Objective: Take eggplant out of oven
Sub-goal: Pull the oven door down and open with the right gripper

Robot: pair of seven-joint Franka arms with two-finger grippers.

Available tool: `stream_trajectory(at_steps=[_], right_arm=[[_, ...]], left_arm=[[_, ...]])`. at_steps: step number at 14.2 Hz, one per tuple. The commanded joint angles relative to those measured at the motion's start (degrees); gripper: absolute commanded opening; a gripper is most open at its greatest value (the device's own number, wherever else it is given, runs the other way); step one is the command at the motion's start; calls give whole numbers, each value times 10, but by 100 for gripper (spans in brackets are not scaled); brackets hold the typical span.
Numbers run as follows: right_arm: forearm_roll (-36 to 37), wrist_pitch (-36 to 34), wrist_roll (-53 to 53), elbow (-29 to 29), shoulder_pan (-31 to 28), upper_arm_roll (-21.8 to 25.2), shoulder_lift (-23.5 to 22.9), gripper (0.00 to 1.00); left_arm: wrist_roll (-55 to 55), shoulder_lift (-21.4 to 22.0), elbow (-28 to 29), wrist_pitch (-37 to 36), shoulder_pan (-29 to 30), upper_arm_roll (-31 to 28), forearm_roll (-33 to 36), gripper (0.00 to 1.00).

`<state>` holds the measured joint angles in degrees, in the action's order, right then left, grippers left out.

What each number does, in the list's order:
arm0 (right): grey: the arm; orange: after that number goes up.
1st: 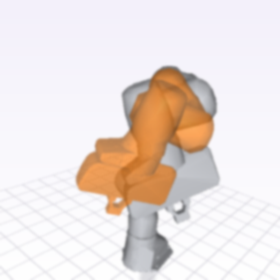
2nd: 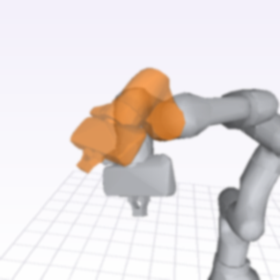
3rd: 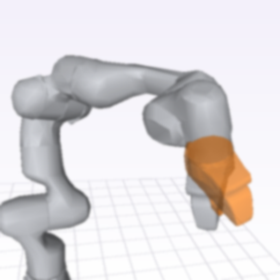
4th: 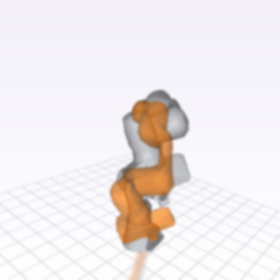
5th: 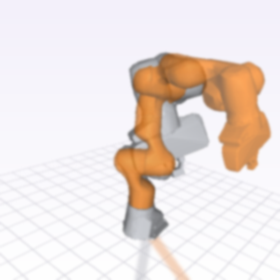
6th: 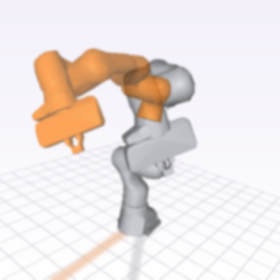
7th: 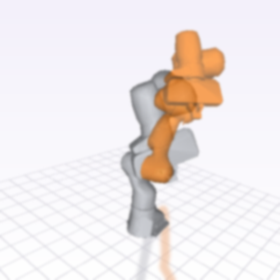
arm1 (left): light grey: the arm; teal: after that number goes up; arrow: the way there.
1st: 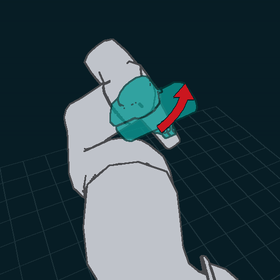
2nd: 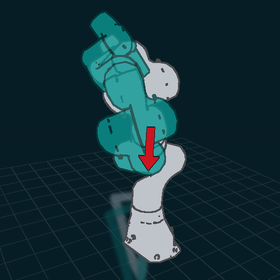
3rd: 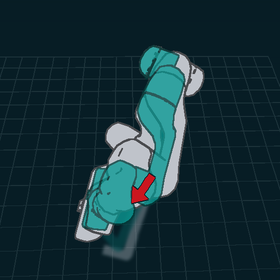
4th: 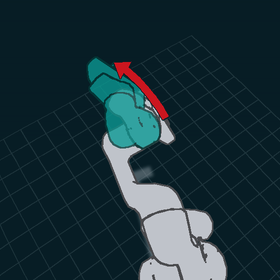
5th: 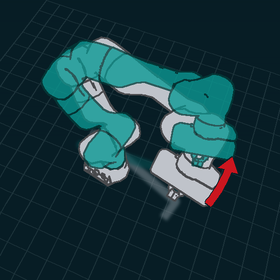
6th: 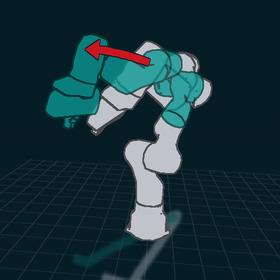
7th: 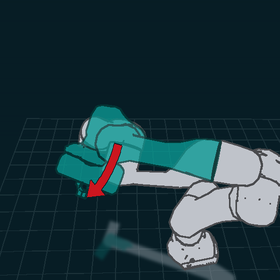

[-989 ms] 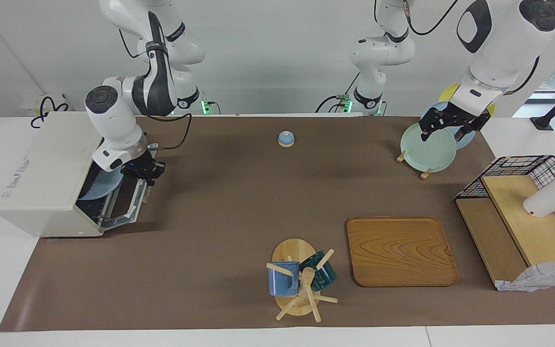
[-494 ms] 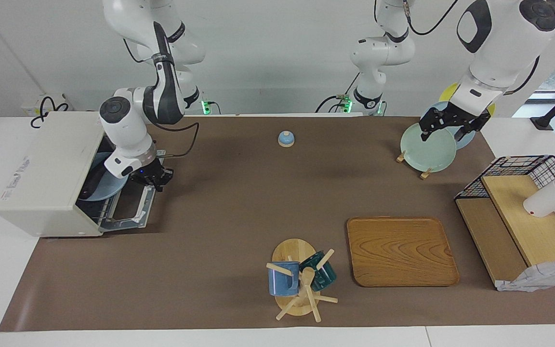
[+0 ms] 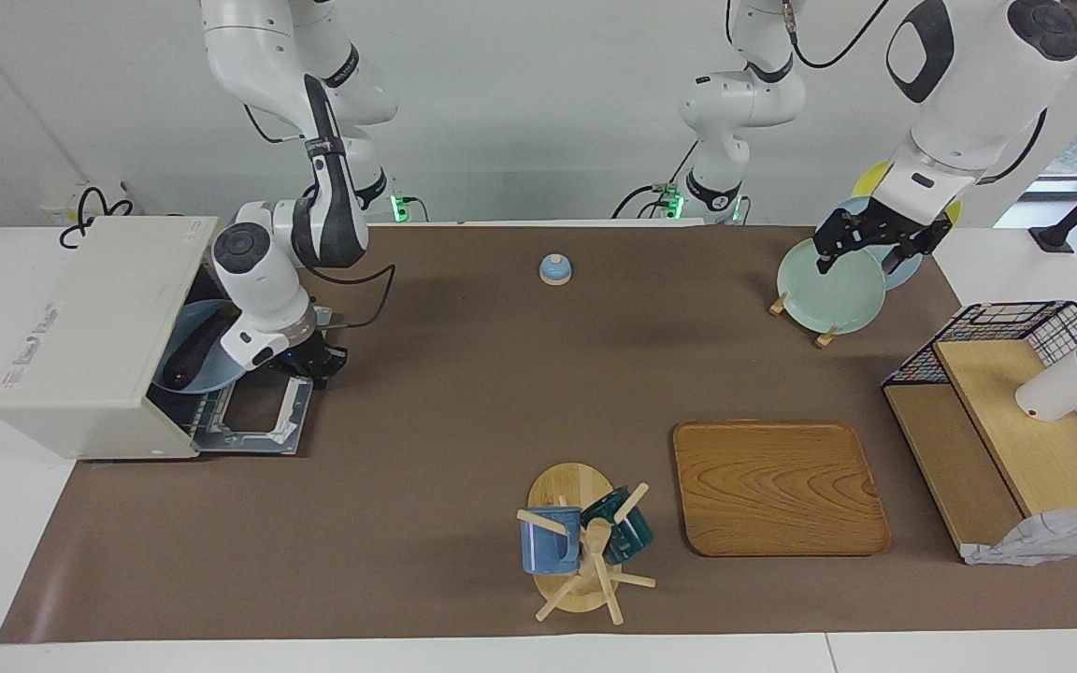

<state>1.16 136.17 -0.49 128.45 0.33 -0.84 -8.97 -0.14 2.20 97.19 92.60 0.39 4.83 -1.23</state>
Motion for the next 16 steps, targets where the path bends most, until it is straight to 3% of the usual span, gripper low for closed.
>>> stream_trajectory(at_steps=[1, 7, 15, 16], right_arm=[[19, 10, -7, 3, -8, 18, -3, 0], [19, -19, -138, -20, 92, 18, 3, 0], [20, -179, -132, -92, 59, 22, 56, 0], [20, -193, -124, -92, 50, 22, 66, 16]], left_arm=[[-4, 4, -2, -3, 5, 4, 10, 100], [-4, 4, -2, -3, 5, 4, 10, 100], [-4, 4, -2, -3, 5, 4, 10, 100], [-4, 4, -2, -3, 5, 4, 10, 100]])
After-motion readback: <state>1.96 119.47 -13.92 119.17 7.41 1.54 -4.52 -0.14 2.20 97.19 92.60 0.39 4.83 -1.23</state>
